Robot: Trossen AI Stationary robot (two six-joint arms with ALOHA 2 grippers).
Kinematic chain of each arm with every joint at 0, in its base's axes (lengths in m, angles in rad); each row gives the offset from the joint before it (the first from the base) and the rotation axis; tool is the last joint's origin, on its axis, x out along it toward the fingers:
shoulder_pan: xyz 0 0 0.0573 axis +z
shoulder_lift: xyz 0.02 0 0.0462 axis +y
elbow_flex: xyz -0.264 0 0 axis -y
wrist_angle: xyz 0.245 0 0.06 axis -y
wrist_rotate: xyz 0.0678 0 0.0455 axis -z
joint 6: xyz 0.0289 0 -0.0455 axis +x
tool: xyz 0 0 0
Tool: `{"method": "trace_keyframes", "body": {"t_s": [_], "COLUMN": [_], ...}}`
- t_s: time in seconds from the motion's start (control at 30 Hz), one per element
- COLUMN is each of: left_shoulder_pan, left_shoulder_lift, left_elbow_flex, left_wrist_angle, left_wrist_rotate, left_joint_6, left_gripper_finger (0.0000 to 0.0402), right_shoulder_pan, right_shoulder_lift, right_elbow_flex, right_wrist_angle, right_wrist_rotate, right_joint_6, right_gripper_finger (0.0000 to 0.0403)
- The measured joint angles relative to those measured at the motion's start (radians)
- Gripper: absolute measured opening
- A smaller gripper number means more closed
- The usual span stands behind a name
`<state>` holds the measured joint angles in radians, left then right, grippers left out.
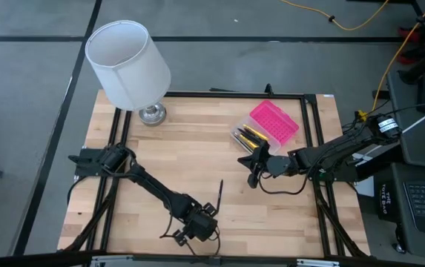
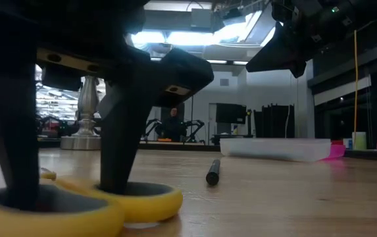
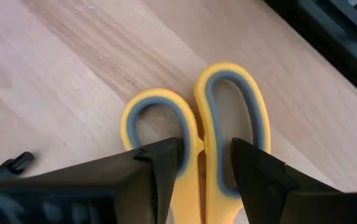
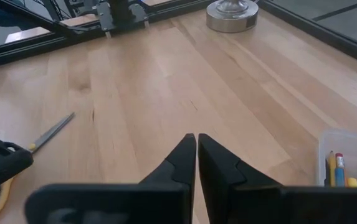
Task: Pick & place school supplies into a supply box
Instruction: Put the yellow scissors into the pink supply box
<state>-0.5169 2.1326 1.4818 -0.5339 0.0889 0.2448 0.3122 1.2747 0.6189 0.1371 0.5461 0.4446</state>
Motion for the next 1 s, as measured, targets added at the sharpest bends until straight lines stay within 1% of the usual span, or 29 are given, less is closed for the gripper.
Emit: {"method": "trace_keyframes", "body": {"t_s": [0.1,0.23,0.5,0.6,0.8,1.0], "left_shoulder_pan": [0.002,0.003,0.004,0.004,0.005,0.005], "left_shoulder_lift": [0.000,0.008,0.034,0.034,0.034,0.036], "left_elbow_flex": [0.000,0.000,0.001,0.001,0.001,0.024], "left_wrist_angle": [0.000,0.009,0.000,0.000,0.000,-0.010], "left_wrist_rotate": [-0.004,-0.006,-0.008,-0.008,-0.010,-0.011], "left_joint_6": [-0.003,-0.057,-0.059,-0.058,-0.060,-0.068], "left_gripper_finger": [0.0143,0.0143,0.0141,0.0128,0.0067,0.0067], "right_shoulder_pan": [0.000,0.000,0.000,0.002,0.016,0.019], "right_shoulder_lift": [0.000,0.000,0.000,0.000,0.000,0.000], "right_elbow_flex": [0.000,0.000,0.000,0.000,0.000,0.000], "right_wrist_angle": [0.000,0.000,0.000,-0.001,-0.004,-0.004], "right_wrist_rotate": [0.000,0.000,0.000,0.000,0.000,0.002], "right_joint_6": [0.000,0.003,0.024,0.022,0.018,0.007], "right_gripper_finger": [0.0023,0.0023,0.0023,0.0023,0.0023,0.0023]}}
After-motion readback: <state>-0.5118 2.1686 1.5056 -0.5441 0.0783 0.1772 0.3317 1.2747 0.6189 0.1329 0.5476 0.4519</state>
